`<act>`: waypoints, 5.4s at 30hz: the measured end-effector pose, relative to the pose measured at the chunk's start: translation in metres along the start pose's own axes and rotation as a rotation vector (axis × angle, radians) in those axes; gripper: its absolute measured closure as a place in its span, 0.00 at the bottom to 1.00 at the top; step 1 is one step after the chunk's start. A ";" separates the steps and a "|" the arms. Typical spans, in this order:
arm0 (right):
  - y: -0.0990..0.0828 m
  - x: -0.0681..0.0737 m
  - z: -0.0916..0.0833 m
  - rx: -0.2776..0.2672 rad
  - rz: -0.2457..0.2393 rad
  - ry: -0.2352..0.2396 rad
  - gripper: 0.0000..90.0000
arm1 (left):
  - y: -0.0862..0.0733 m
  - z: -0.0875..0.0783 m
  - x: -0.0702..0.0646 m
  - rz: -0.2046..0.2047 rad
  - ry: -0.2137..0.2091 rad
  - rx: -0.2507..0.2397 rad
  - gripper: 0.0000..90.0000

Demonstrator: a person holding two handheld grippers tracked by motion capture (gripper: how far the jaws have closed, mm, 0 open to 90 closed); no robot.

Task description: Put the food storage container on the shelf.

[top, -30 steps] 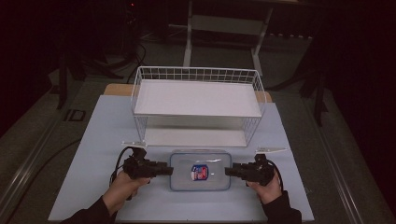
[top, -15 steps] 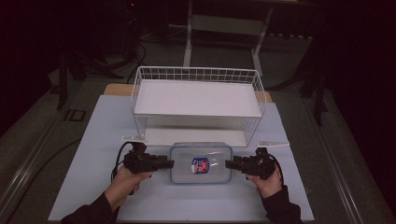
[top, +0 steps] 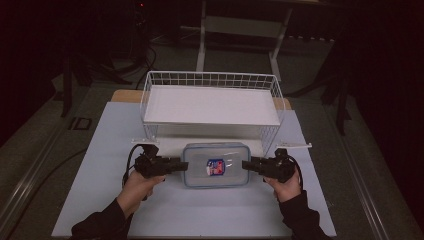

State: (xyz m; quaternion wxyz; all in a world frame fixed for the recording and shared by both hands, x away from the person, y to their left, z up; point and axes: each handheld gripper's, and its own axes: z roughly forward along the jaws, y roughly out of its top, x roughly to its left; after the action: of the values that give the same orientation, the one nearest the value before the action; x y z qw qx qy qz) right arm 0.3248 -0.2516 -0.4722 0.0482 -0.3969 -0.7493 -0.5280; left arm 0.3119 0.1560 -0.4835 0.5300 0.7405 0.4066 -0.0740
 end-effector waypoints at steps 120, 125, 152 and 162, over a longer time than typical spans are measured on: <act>-0.008 0.019 0.088 0.039 -0.182 -0.154 1.00 | -0.026 0.008 -0.001 0.174 0.215 -0.102 0.00; -0.006 0.013 0.095 0.041 -0.171 -0.176 1.00 | -0.026 0.008 -0.001 0.185 0.224 -0.106 0.00; 0.017 -0.010 0.126 -0.012 -0.128 -0.232 1.00 | -0.026 0.008 -0.004 0.228 0.227 -0.104 0.00; 0.021 -0.008 0.136 0.002 -0.134 -0.216 1.00 | -0.027 0.008 -0.005 0.235 0.231 -0.100 0.00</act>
State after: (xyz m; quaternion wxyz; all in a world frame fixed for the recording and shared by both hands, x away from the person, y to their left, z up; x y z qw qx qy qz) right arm 0.3911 -0.1403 -0.5195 -0.0678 -0.4006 -0.7754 -0.4834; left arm 0.2931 0.1491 -0.5036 0.5208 0.7593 0.3786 0.0945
